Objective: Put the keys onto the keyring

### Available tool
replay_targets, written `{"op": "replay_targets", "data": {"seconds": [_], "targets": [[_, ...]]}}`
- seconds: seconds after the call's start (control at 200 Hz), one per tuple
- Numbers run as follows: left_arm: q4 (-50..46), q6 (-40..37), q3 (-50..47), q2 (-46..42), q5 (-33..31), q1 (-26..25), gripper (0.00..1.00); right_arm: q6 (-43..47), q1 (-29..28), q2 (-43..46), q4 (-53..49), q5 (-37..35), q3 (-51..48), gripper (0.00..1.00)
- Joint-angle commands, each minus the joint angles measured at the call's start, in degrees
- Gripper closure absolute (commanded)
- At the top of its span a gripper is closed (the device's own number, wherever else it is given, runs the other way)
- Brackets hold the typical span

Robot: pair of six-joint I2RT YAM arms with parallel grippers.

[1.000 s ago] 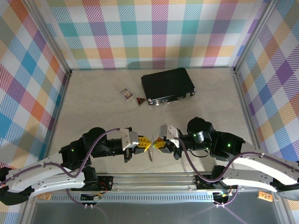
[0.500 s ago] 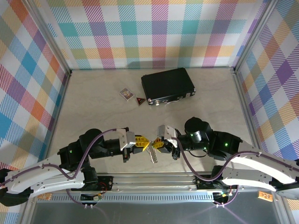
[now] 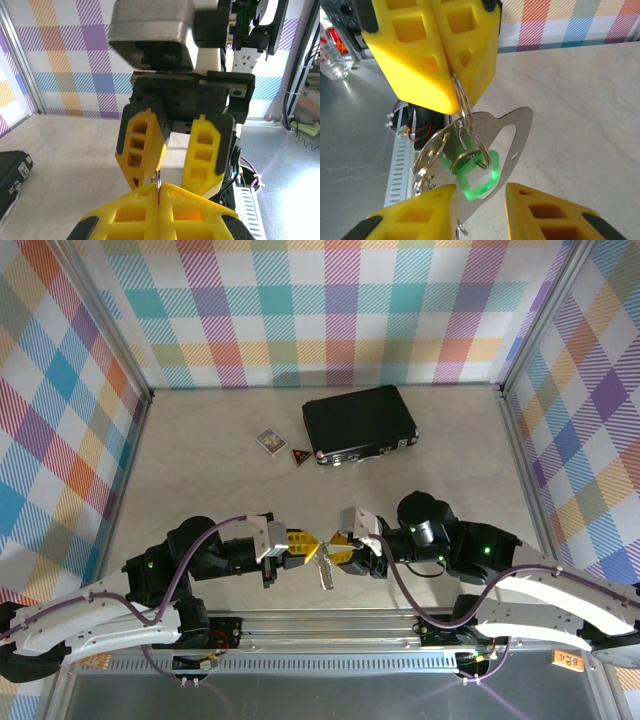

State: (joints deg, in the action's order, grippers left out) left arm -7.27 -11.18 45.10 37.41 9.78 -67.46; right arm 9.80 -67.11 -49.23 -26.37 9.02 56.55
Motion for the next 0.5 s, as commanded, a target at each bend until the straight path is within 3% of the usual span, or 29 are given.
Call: {"op": "replay_targets", "data": {"seconds": [0.0, 0.17, 0.495], "targets": [[3.5, 0.5, -0.8, -1.0, 0.2, 0.0, 1.0, -0.5, -0.3, 2.9, 1.6, 0.2, 0.1, 0.64], [4.6, 1.2, -1.2, -0.9, 2.9, 0.0, 1.0, -1.0, -0.3, 5.0, 3.4, 1.3, -0.1, 0.59], [5.6, 2.1, -1.2, -0.4, 6.2, 0.0, 1.0, -0.7, -0.3, 3.6, 6.7, 6.4, 0.1, 0.59]]}}
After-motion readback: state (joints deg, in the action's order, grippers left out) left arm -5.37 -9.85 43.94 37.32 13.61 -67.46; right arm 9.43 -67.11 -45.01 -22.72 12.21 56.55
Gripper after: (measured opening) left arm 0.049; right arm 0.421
